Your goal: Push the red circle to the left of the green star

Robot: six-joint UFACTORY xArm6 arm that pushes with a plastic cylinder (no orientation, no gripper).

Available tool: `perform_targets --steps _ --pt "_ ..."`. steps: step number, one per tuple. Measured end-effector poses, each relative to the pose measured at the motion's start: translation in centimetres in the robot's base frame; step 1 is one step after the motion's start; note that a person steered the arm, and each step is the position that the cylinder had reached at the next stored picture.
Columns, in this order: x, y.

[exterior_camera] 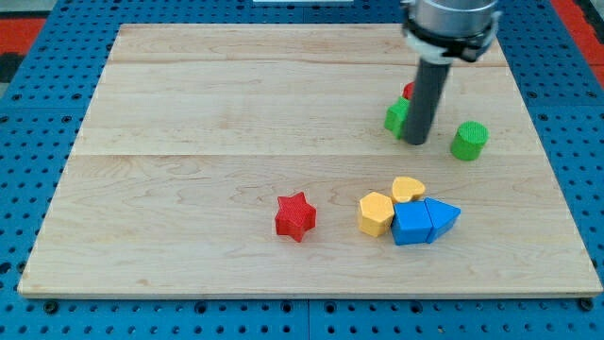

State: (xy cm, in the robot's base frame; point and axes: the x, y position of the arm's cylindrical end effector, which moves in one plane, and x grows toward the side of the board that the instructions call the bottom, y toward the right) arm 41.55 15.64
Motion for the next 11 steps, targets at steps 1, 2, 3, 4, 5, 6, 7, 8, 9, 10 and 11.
perform_targets --steps 1,2,3,4,5,6,7,8,9,10,11 --pt "-2.2 4.4" --pt "-4.7 1.6" --pt "-5.4 -3.8" --pt "-7.9 -3.2" --pt "-11.0 1.7" --pt "-10.6 -5.4" --pt "-9.0 -11.9" --pt "-9.0 -11.5" --pt "-9.5 -11.5" --pt "-12.7 -11.8" --pt "-12.6 -13.5"
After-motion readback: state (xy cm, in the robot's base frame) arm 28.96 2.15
